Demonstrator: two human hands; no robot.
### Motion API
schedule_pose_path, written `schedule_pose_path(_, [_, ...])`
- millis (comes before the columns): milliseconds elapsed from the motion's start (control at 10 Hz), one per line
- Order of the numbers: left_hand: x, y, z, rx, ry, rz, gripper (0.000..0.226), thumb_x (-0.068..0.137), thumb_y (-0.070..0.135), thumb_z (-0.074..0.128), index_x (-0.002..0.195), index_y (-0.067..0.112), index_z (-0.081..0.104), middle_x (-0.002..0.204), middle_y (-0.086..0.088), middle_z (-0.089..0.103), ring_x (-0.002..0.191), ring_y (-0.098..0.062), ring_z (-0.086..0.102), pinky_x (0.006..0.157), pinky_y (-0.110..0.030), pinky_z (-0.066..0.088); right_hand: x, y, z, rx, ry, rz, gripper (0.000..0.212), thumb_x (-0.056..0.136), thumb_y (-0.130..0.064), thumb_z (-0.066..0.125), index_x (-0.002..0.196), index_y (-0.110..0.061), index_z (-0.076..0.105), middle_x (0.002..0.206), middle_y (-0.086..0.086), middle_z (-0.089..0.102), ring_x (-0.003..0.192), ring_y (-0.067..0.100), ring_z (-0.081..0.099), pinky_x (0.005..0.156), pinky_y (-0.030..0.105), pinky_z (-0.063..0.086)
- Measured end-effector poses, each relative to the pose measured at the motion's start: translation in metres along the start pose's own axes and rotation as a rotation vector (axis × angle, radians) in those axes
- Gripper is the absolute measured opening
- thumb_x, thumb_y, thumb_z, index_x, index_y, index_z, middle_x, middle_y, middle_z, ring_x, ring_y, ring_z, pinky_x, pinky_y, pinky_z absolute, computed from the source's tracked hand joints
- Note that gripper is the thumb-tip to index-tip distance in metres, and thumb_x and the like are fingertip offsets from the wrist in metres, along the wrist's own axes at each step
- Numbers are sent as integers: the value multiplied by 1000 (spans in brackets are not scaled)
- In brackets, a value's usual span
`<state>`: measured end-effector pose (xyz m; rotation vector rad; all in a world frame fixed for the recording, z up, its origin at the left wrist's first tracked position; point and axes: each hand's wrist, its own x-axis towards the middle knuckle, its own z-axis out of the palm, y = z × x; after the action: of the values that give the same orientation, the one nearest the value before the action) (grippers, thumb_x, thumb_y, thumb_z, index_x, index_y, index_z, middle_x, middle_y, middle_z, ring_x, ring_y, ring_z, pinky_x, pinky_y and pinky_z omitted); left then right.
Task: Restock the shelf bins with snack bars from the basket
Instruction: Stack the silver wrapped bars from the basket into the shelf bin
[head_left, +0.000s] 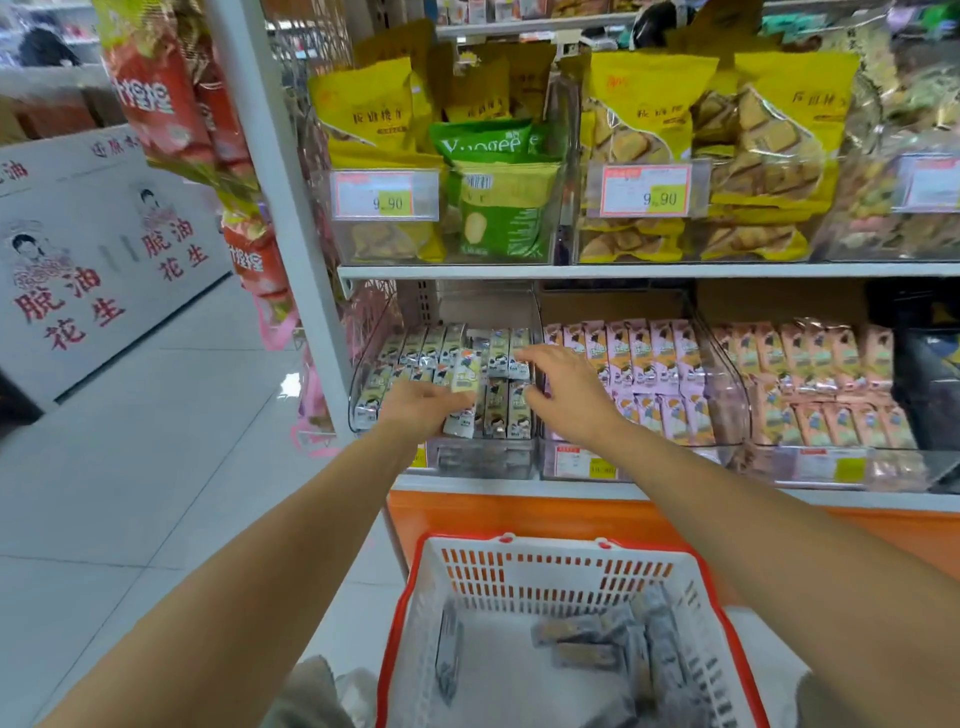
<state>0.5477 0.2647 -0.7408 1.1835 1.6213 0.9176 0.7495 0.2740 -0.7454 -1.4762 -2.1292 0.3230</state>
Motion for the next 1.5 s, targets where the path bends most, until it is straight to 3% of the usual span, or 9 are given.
schedule_pose_path(100, [28,10,1,129,60,11,36,77,38,80,77,7,62,88,-11,67,72,-17,67,82,-39,56,21,9,7,-208,-53,-66,51,98,-25,49,147,-19,37,155,1,34,147,18,18,120,38,8])
schedule_pose_path(200, [49,21,5,270,57,35,54,80,43,76,51,12,43,52,-4,47,44,-20,44,60,-30,43,47,13,13,-393,-116,-118,55,99,-31,46,150,-18,31,159,2,26,149,18,10,121,38,-4])
schedule_pose_path(300, [71,31,13,417,86,90,59,85,43,70,50,17,30,48,-1,27,45,-20,26,57,-29,23,73,14,15,-567,-210,-156,59,98,-34,48,150,-14,29,159,4,24,149,21,13,120,43,-3])
schedule_pose_path(500, [110,33,32,593,186,167,55,89,43,64,52,15,36,48,-3,36,46,-23,37,48,-29,23,100,21,23,-627,-404,-104,58,97,-40,48,147,-14,36,147,8,45,138,24,36,118,49,8])
schedule_pose_path(600, [115,31,42,832,272,258,41,94,41,58,64,12,58,57,-5,51,59,-26,51,53,-29,36,103,26,26,-602,-434,-90,52,96,-42,46,140,-15,47,144,6,48,135,25,38,119,52,9])
schedule_pose_path(700, [118,23,49,963,338,344,31,97,39,51,94,18,73,89,-9,71,100,-30,56,84,-35,42,102,29,25,-560,-434,-91,55,96,-42,46,144,-16,43,151,4,41,140,23,31,120,50,5])
schedule_pose_path(1000, [120,15,34,1055,-19,355,70,87,47,59,149,32,31,158,-5,25,145,-28,18,115,-49,14,96,27,22,-538,-433,-96,59,99,-44,40,151,-18,30,157,4,30,145,22,22,121,48,0])
schedule_pose_path(1100, [125,9,31,1106,-75,360,76,87,47,62,152,34,23,162,1,16,147,-29,15,117,-50,12,96,27,22,-539,-434,-96,60,99,-46,40,152,-18,29,158,4,28,146,22,20,121,48,-2])
schedule_pose_path(1500, [130,-2,33,1101,86,539,56,92,36,61,144,25,43,144,-6,46,132,-31,38,109,-45,34,95,31,27,-503,-397,-88,59,99,-43,41,151,-19,29,158,5,26,147,22,17,121,47,-5])
